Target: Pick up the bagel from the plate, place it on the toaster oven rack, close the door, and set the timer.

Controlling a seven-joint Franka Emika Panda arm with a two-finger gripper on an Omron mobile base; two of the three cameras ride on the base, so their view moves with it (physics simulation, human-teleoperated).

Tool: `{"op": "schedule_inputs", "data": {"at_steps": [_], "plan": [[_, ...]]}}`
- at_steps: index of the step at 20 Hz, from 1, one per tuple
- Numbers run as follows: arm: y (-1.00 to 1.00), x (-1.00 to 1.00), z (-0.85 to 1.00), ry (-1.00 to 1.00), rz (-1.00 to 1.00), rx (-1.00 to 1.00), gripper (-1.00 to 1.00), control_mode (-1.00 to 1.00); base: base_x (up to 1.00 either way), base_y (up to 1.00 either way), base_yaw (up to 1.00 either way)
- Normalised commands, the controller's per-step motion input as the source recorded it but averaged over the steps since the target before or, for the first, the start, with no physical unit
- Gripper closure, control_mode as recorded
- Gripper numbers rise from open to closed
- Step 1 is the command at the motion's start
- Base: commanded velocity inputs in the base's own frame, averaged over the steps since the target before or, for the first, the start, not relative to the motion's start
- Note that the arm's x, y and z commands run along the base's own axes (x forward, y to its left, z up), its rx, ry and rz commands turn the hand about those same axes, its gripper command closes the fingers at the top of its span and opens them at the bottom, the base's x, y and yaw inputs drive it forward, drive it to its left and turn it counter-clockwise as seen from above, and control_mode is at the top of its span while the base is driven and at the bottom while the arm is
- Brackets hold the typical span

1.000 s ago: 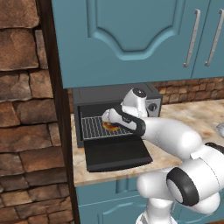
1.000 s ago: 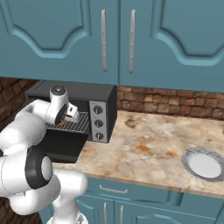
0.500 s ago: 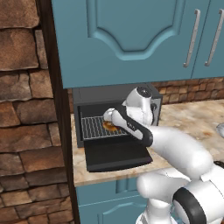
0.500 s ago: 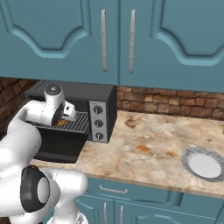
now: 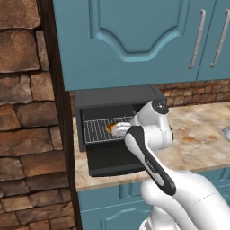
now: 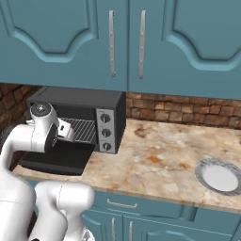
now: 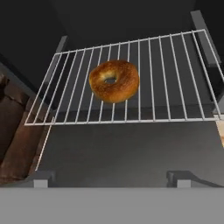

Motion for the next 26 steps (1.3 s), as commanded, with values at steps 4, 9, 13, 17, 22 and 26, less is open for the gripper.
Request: {"op": "schedule_inputs", "data": {"at_steps": [4,9,13,17,22,26], "plan": [[0.0,-0.28,0.07,0.04,-0.05,-0.07,-1.0,-1.0,0.0,0.0,0.0],[0.0,0.0,0.0,0.12,-0.08,-0.09,-1.0,-1.0,0.0,0.0,0.0],[0.0,0.04,0.0,0.09,-0.05,-0.09,-1.0,-1.0,0.0,0.0,0.0],[0.0,0.08,-0.01,0.07,-0.02,-0.05,-1.0,-1.0,0.0,0.0,0.0],[-0.04,0.05,-0.1,0.04,0.0,-0.03,-1.0,-1.0,0.0,0.0,0.0],[-0.12,0.08,-0.23,0.0,0.0,-0.01,-1.0,-1.0,0.0,0.0,0.0]]}}
